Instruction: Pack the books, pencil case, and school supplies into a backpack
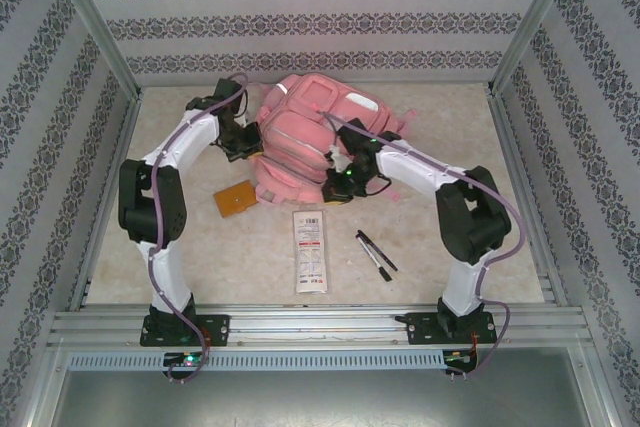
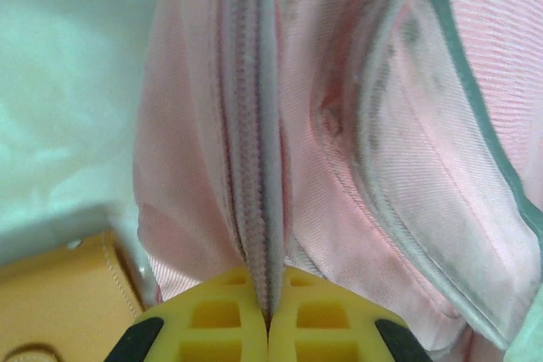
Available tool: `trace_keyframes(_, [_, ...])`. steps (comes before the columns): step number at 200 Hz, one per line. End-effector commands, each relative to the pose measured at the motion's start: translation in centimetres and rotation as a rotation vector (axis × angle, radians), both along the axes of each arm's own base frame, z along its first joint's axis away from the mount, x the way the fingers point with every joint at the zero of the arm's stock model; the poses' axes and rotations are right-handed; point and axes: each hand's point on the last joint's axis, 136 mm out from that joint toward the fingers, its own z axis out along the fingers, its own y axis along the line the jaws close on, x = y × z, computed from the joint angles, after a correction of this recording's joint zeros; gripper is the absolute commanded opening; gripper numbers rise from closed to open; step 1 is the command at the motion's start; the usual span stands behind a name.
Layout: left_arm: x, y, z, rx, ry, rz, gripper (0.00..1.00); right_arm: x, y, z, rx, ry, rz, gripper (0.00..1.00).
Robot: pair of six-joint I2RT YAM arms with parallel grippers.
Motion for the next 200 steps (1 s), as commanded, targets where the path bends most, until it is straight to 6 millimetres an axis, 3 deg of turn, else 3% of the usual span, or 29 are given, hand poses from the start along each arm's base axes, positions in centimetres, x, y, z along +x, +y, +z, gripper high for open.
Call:
trace_keyframes(1, [3.3, 0.8, 1.7, 0.035, -0.1, -0.114, 0.0, -2.8, -4.0, -1.2, -0.138, 0.031, 0.034, 0.0])
trace_keyframes(24, [6.3, 1.3, 1.1, 0.062, -0.136, -0.088, 0.13, -3.2, -1.8, 0.1, -0.055, 0.004, 0.06, 0.0])
trace_keyframes(33, [6.7, 0.5, 0.9, 0.018, -0.142, -0.08, 0.31, -2.8, -0.7, 0.7, -0.037, -0.019, 0.061, 0.0])
trace_keyframes(50, [6.2, -0.9, 1.1, -0.041, -0.146, -0.073, 0.41, -1.8, 1.6, 2.2, 0.013, -0.066, 0.061, 0.0])
trace_keyframes(71, [3.9, -0.2, 1.3, -0.02, -0.125, -0.033, 0.52, 0.0, 4.2, 4.2, 0.087, -0.115, 0.035, 0.0])
trace_keyframes(106, [-2.9, 0.7, 1.6, 0.03, 0.0, 0.012, 0.56, 1.6, 7.0, 6.3, 0.163, -0.162, 0.036, 0.0])
trace_keyframes(126, [-5.5, 0.2, 1.4, 0.023, 0.025, 0.043, 0.59, 1.8, 8.2, 6.5, 0.181, -0.172, 0.058, 0.0])
trace_keyframes(163, [-6.8, -1.6, 1.1, 0.004, 0.017, 0.066, 0.62, 1.6, 9.8, 6.1, 0.182, -0.161, 0.082, 0.0])
trace_keyframes(200, [-7.8, -4.2, -1.5, 0.018, 0.067, 0.033, 0.62, 1.8, 10.5, 5.9, 0.174, -0.17, 0.079, 0.0])
